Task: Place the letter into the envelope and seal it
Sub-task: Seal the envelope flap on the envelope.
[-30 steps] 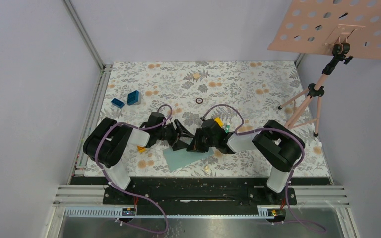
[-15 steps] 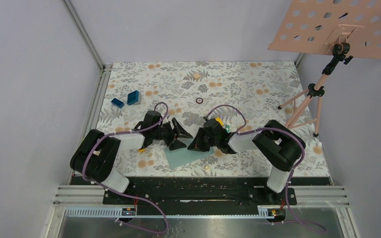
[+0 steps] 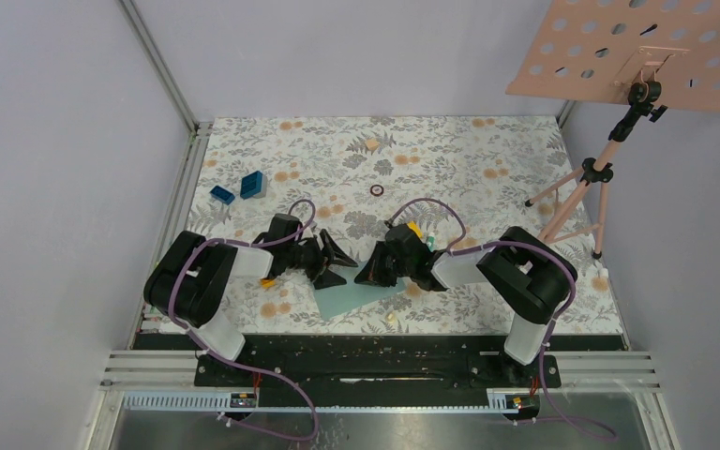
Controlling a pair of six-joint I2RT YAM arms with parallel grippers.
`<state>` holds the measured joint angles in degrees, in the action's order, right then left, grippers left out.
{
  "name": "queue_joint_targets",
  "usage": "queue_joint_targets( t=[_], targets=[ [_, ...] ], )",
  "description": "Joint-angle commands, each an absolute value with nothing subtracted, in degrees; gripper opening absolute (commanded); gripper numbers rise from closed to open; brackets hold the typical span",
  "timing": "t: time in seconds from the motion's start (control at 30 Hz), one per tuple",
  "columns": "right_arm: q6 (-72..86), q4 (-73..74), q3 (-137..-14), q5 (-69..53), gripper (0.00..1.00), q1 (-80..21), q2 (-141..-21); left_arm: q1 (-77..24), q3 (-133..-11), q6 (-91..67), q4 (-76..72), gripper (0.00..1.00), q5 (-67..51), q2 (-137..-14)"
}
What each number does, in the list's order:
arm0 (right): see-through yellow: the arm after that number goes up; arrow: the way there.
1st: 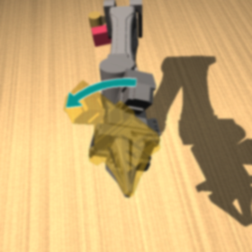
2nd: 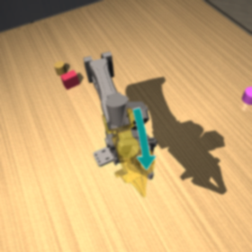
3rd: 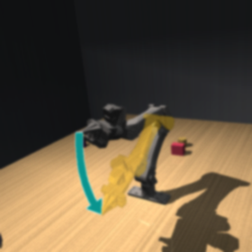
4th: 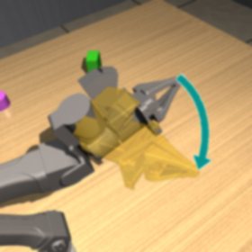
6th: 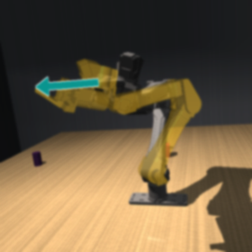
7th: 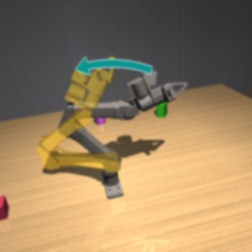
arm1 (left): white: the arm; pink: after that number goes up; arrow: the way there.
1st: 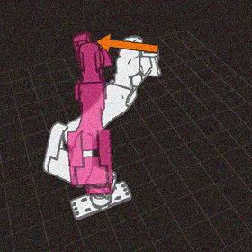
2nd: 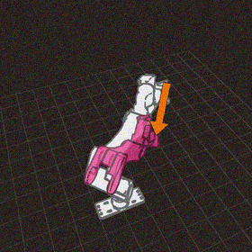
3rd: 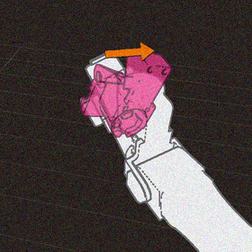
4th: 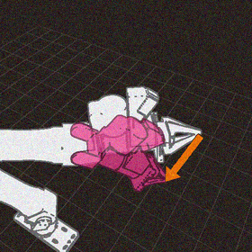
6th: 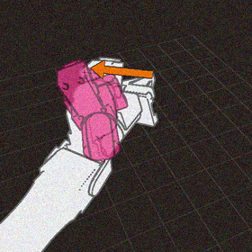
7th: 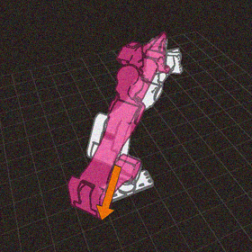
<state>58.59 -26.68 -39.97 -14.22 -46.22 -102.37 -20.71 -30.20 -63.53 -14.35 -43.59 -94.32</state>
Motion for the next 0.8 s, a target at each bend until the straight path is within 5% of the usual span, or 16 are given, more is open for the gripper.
queue_joint_targets(
  t=[0.0, 0.5, 0.77],
  targets=[
    [57.15, -22.93, -41.68, -12.12, 0.00, -46.03, -104.70, -20.48, -27.92, -58.88, -11.81, 0.65, -34.66, -97.37],
    [54.77, -21.27, -34.44, -9.76, 0.00, -39.00, -99.74, -20.41, -28.13, -58.96, -11.77, 0.65, -35.51, -97.31],
    [53.75, -19.44, -42.83, -13.53, 0.00, -44.85, -104.79, -20.39, -27.97, -60.10, -13.40, 0.65, -36.00, -98.01]
  ],
)
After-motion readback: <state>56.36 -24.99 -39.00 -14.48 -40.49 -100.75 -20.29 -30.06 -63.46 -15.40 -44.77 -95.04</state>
